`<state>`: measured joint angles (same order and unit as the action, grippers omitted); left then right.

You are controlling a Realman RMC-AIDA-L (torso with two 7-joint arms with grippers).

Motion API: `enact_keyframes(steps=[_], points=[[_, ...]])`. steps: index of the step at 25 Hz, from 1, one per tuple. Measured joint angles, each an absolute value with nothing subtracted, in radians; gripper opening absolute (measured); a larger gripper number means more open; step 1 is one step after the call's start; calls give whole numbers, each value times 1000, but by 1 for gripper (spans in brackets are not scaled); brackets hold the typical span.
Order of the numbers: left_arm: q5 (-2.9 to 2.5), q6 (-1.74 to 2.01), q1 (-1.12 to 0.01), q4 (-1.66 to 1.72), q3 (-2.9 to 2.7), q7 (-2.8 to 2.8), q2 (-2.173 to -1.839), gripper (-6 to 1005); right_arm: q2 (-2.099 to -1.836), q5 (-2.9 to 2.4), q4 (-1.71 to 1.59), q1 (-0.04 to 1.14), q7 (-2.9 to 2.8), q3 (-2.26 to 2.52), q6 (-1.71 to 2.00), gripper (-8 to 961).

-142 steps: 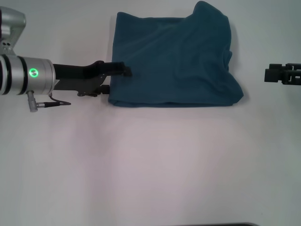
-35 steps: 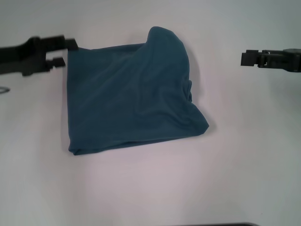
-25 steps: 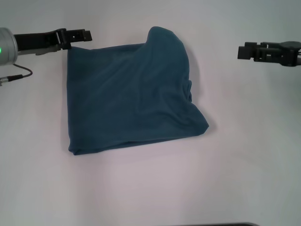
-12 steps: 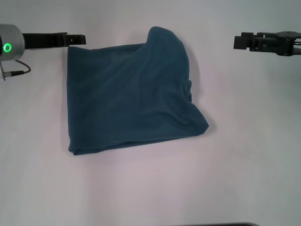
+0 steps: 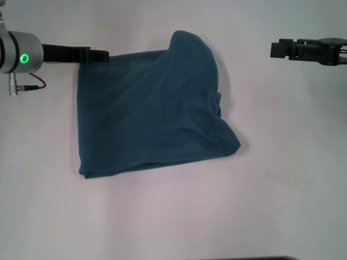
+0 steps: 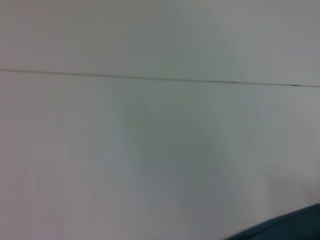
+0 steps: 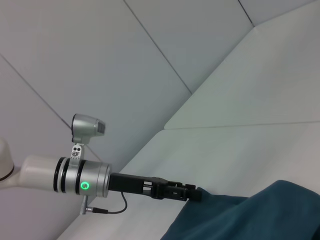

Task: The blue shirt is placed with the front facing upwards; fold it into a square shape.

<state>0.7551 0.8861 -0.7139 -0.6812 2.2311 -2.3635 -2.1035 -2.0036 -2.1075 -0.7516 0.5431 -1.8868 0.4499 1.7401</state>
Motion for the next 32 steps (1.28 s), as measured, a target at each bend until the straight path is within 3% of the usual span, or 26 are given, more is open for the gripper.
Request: enact_keyframes(steps=[6,11,22,32], points=[[748,891,-714,-684,2231,-2386,-2106,794,-2003,-2108,-751,538,-1887,444,1743,708],[716,908,-715,-694,2213,-2404,-2108,621,-2002,-2108,-750,537,-1888,443,1745,709],[699,914,-699,-765,2207,-2408,-2133,395,-2002,-2107,-750,537,-1897,443,1746,709],[696,923,-698,-773,2206,-2408,-2134,55,-2000,-2106,-750,537,-1898,443,1746,709]])
